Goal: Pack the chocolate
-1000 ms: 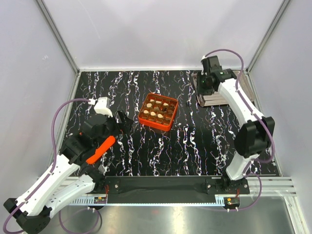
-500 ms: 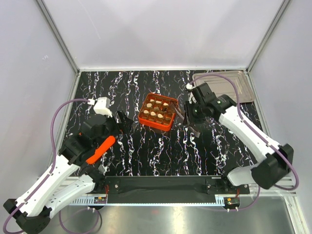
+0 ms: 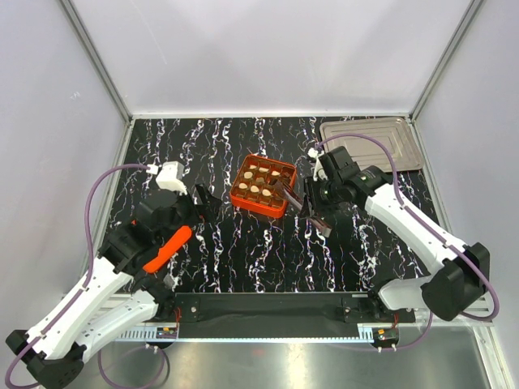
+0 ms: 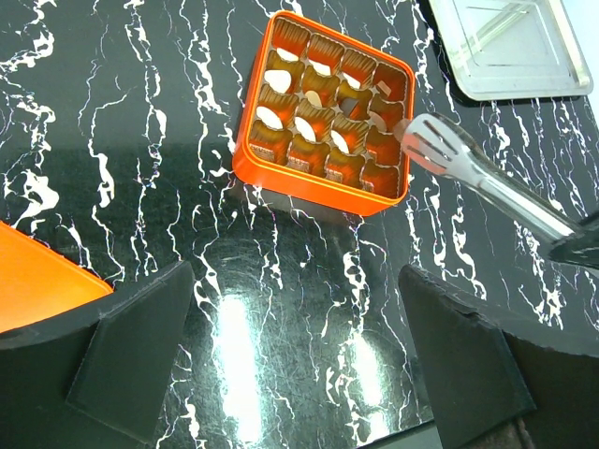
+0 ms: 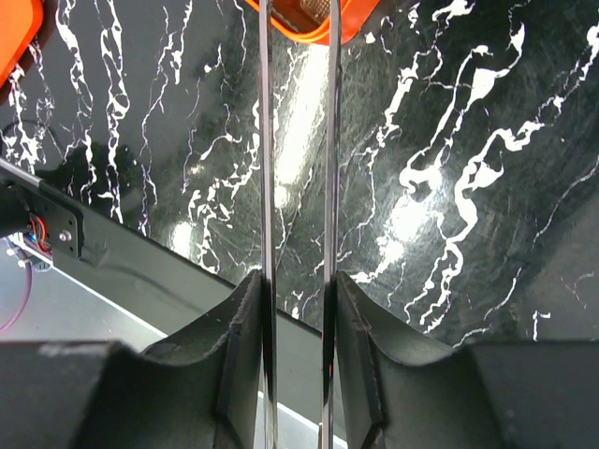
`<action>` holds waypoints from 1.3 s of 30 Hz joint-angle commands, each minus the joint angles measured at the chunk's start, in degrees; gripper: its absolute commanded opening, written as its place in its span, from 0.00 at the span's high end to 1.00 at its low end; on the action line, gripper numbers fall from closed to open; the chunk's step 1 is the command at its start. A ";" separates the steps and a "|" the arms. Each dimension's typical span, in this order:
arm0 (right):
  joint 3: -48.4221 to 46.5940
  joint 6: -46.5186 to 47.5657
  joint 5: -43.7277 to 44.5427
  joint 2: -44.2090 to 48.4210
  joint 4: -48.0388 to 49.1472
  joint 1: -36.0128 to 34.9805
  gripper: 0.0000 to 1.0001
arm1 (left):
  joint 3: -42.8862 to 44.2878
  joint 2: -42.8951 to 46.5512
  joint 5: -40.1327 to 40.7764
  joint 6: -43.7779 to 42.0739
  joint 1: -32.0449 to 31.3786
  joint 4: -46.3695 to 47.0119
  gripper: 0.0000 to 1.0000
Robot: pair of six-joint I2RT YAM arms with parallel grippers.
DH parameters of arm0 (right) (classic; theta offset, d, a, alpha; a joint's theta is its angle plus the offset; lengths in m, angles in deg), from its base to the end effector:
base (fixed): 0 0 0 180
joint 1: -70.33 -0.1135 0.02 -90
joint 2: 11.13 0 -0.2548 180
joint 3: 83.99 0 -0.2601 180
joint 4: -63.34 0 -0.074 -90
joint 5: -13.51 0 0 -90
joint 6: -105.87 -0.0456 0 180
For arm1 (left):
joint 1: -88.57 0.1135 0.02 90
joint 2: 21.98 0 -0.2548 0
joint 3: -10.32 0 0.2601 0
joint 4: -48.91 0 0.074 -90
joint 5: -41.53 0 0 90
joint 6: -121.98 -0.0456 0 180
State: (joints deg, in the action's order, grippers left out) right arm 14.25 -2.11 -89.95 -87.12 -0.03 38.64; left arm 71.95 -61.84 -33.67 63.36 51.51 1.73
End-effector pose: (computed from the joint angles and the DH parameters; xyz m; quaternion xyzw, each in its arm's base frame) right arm 0.2331 0.1564 0.2869 -0.1463 0.9430 0.2185 0.2042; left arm 0.1448 -0.0947 0.3226 -0.0272 0.8406 -0.2079 0.4993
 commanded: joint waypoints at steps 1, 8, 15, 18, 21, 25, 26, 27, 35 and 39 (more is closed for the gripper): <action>-0.31 0.22 -0.88 -1.44 3.81 -0.40 0.61 | 2.24 0.30 0.48 -0.17 -0.03 1.68 0.01; 0.13 0.40 0.97 -2.94 3.81 -0.31 0.60 | 2.51 0.04 0.66 -0.44 -0.03 1.85 0.01; -0.13 0.84 3.08 -3.29 2.85 -0.40 0.57 | 2.16 -0.31 0.48 -0.35 -0.03 2.03 0.01; -0.31 1.01 3.87 -3.29 2.84 -0.31 0.55 | 2.07 -0.13 0.57 -0.35 -0.03 2.12 0.01; -0.48 0.93 4.40 -3.64 3.02 -0.31 0.54 | 2.07 -0.13 0.57 -0.35 -0.03 2.29 0.01; -1.44 0.93 5.45 -3.56 3.20 -0.40 0.54 | 2.16 -0.22 0.66 -0.44 -0.03 1.94 0.01; -1.80 0.93 5.72 -3.47 2.93 -0.31 0.53 | 2.33 -0.05 0.75 -0.44 -0.03 1.85 0.01; -2.15 1.01 5.89 -3.38 2.76 -0.40 0.54 | 2.33 -0.13 0.75 -0.53 -0.03 1.68 0.01; -10.23 2.95 11.16 -1.62 -2.85 -0.31 0.54 | 2.60 -0.04 0.75 -0.61 -0.03 1.50 0.01; -11.03 3.65 20.29 -0.22 -6.29 -0.31 0.54 | 2.51 0.48 0.57 -0.88 -0.03 1.68 0.01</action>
State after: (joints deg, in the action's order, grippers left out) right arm 5.57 0.10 -78.21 -89.98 -2.68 38.60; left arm 72.09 -61.93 -33.64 63.32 51.51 1.73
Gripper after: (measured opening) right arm 0.462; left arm 0.988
